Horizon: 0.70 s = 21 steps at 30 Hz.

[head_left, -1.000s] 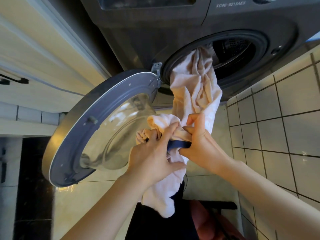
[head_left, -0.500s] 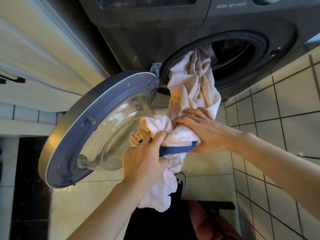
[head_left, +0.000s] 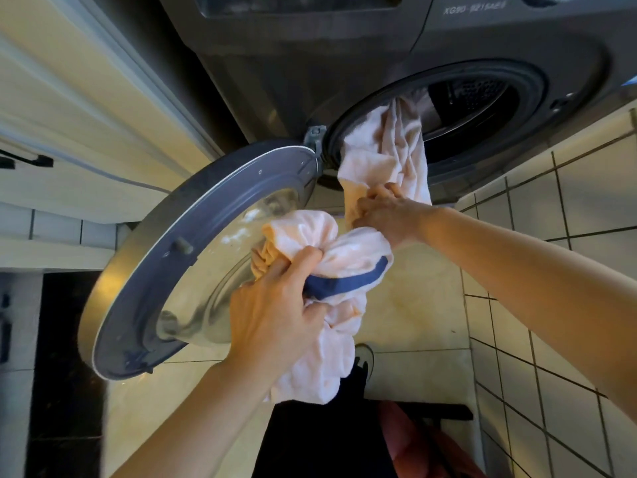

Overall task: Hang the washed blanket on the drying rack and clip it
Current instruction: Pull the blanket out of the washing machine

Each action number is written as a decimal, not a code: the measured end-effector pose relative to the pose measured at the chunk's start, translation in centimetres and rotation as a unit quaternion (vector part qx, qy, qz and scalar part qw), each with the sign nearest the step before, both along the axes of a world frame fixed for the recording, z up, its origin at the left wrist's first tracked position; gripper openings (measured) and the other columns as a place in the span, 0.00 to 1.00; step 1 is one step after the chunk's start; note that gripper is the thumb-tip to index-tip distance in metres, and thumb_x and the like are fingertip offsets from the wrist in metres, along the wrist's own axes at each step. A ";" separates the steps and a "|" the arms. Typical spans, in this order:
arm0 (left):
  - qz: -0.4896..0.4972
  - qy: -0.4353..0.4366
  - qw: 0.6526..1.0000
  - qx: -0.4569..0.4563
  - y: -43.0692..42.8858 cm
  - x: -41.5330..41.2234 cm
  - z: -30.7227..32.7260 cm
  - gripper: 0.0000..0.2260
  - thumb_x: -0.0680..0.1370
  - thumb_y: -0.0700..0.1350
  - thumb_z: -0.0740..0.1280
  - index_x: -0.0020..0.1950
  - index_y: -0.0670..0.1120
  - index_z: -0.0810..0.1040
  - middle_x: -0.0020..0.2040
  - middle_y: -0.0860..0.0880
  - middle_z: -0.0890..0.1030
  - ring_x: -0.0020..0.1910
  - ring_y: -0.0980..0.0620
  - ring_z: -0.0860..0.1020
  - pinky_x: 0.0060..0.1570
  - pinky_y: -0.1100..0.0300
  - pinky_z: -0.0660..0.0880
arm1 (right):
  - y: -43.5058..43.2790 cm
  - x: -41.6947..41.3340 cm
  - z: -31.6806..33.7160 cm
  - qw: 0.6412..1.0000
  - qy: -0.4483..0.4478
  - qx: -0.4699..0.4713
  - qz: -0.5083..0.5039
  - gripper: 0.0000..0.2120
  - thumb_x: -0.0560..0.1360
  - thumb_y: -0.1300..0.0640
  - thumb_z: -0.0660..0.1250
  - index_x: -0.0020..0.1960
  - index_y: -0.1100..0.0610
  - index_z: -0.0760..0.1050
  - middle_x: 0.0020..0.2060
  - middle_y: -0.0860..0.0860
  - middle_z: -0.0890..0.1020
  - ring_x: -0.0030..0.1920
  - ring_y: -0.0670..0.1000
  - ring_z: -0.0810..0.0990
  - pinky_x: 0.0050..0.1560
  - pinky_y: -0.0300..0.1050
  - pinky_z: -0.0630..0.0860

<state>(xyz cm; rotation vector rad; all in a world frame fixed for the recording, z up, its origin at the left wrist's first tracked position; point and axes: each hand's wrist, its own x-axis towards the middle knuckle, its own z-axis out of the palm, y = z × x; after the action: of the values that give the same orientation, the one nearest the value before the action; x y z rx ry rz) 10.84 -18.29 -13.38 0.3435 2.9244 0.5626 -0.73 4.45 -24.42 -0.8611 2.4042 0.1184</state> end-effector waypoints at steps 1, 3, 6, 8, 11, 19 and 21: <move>0.012 -0.012 1.000 0.004 -0.1 0.1 0.0 0.23 0.64 0.48 0.74 0.54 0.57 0.68 0.38 0.55 0.72 0.31 0.45 0.72 0.27 0.59 0.65 | 0.6 -0.2 -0.2 1.000 -0.008 -0.002 -0.018 0.20 0.73 0.42 0.64 0.65 0.40 0.70 0.66 0.47 0.67 0.69 0.59 0.55 0.71 0.60 0.52; 0.041 -0.051 0.998 0.023 0.2 0.2 0.0 0.18 0.67 0.49 0.70 0.53 0.57 0.69 0.39 0.56 0.71 0.34 0.47 0.69 0.30 0.58 0.63 | 2.1 -0.1 -0.2 0.998 -0.033 -0.016 -0.058 0.21 0.73 0.41 0.64 0.65 0.42 0.71 0.70 0.45 0.65 0.73 0.55 0.51 0.72 0.59 0.46; 0.070 -0.116 0.990 0.031 1.2 0.3 -0.5 0.15 0.71 0.51 0.69 0.55 0.56 0.70 0.41 0.57 0.70 0.41 0.46 0.73 0.34 0.56 0.66 | 4.9 0.6 0.9 0.996 -0.039 -0.022 -0.074 0.18 0.74 0.42 0.65 0.63 0.42 0.72 0.68 0.44 0.70 0.73 0.51 0.59 0.73 0.54 0.50; 0.073 -0.136 0.988 0.020 1.6 0.2 -1.3 0.15 0.72 0.55 0.68 0.57 0.58 0.69 0.43 0.58 0.74 0.42 0.47 0.74 0.35 0.56 0.70 | 6.7 1.1 1.9 0.993 -0.026 -0.013 -0.113 0.17 0.74 0.44 0.66 0.61 0.44 0.72 0.59 0.47 0.78 0.65 0.53 0.71 0.70 0.52 0.62; 0.083 -0.167 0.982 0.002 2.7 -0.3 -2.3 0.15 0.74 0.59 0.64 0.59 0.60 0.68 0.46 0.54 0.80 0.43 0.47 0.77 0.35 0.56 0.72 | 7.5 1.7 2.9 0.985 0.041 0.070 -0.152 0.20 0.74 0.43 0.66 0.64 0.47 0.69 0.58 0.51 0.77 0.60 0.55 0.74 0.64 0.51 0.70; 0.083 -0.202 0.965 -0.144 4.7 -1.6 -3.5 0.12 0.78 0.56 0.60 0.55 0.51 0.76 0.44 0.48 0.77 0.38 0.46 0.74 0.35 0.57 0.70 | 5.7 4.7 6.8 0.955 -0.056 -0.021 -0.289 0.40 0.70 0.45 0.69 0.67 0.49 0.42 0.62 0.56 0.70 0.65 0.59 0.66 0.69 0.55 0.58; 0.075 -0.214 0.962 -0.150 4.8 -1.3 -3.7 0.11 0.79 0.54 0.60 0.55 0.50 0.75 0.47 0.47 0.78 0.43 0.44 0.77 0.37 0.56 0.71 | 5.0 6.1 8.4 0.969 -0.084 -0.085 -0.215 0.44 0.71 0.50 0.69 0.69 0.43 0.37 0.68 0.55 0.63 0.73 0.58 0.57 0.72 0.59 0.53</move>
<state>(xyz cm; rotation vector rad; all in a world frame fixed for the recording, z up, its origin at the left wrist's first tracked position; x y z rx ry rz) 9.57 -13.49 -17.11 -0.0370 2.5677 0.1719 5.33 9.45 -16.06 -0.3835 2.4023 -0.3209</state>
